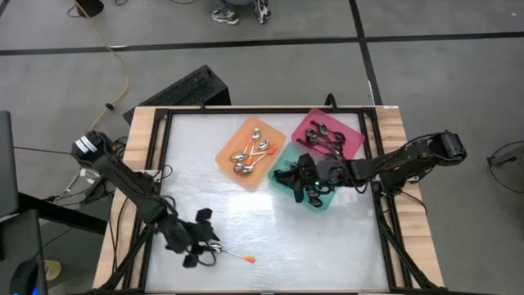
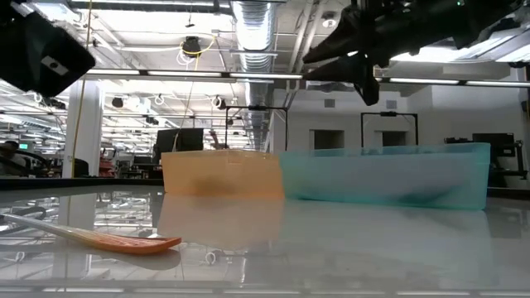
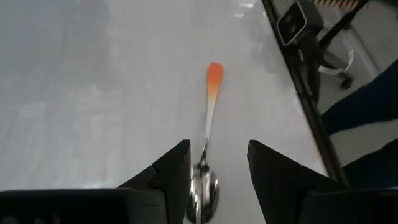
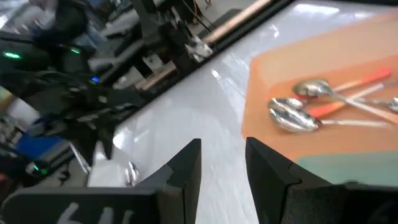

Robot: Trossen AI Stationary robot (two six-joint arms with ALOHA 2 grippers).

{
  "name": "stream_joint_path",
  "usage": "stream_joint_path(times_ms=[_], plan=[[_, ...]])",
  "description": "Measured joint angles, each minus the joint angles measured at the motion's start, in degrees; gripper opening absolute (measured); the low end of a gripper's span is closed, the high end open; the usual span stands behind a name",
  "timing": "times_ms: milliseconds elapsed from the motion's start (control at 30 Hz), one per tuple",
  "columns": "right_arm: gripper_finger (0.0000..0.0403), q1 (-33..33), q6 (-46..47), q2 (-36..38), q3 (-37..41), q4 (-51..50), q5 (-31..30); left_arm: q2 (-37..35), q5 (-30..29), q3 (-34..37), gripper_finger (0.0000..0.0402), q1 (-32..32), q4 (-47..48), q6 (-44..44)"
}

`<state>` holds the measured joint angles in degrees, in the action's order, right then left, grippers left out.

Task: Sort silverware by color (type)
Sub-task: Put the orange spoon into the orange bin

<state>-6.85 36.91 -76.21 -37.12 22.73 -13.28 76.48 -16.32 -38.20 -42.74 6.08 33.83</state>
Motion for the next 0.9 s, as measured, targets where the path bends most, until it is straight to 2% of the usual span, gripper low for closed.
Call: stream_joint_path(times_ms=[167,333,600,700,900], plan=[[0.0132,0.17,-0.1,-0.04,0.0,-3.07,-0.02,9.78,-1.01,-7.34,0.0144,0.0,4.14,-4.58],[0.0132,0.13,-0.09,-0.06,0.0,-3.18,0.13,16.24,0.05,-10.44,0.0144,1.61,0.62,-7.43],[0.0132,0.07,0.13,-0.06,0.0,-3.17,1.42,16.49,8.14,-6.84,0.0144,5.34,-6.96,-10.31],[0.0132,0.07,0.13,-0.06,0.0,-3.14,1.42,16.49,8.06,-5.58,0.0144,5.08,-8.33,-11.01],[0.0132,0.13,0.54,-0.09,0.0,-3.05,1.42,16.49,3.99,-4.05,0.0144,3.77,-8.28,-11.7]])
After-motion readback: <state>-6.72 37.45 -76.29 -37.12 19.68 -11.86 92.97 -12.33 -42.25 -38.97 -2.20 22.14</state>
